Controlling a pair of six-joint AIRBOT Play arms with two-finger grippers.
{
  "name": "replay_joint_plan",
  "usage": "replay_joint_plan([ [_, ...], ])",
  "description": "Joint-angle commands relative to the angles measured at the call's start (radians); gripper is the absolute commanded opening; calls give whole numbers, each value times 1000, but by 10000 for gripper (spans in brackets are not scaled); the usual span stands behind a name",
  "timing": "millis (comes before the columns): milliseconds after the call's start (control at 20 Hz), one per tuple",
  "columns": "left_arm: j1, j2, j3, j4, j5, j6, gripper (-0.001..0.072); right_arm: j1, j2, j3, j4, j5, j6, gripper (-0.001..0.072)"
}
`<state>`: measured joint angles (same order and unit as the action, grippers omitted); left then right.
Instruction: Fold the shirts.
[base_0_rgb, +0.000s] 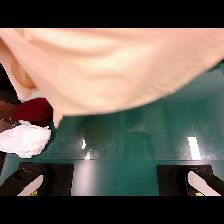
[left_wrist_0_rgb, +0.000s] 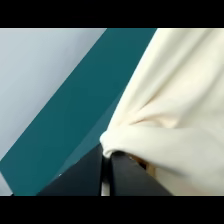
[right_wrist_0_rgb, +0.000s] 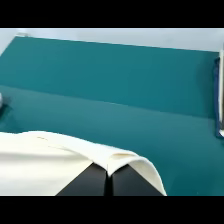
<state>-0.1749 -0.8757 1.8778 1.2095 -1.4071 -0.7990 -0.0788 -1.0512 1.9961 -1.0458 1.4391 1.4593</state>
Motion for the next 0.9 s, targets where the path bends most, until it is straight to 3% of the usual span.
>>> replay_joint_plan([
  [0,0,6,-90,-124,-69,11,24,-37,37,-69,-2,135,41,11],
  [250,0,-126,-542,-157,-45,14,24,-3,-37,-467,-4,187,39,12],
  [350,0,-228,-698,-195,67,24,25,8,-87,-624,-4,76,10,11],
  [500,0,-392,-743,-196,257,15,34,5,-186,-744,-1,-94,6,11],
  [600,0,-470,-704,-191,340,-43,521,5,-260,-740,3,-141,6,11],
  [750,22,-496,-606,-139,327,-105,549,8,-341,-674,4,-148,6,12],
  [850,82,-488,-523,-133,201,-127,549,0,-371,-626,4,-148,6,14],
])
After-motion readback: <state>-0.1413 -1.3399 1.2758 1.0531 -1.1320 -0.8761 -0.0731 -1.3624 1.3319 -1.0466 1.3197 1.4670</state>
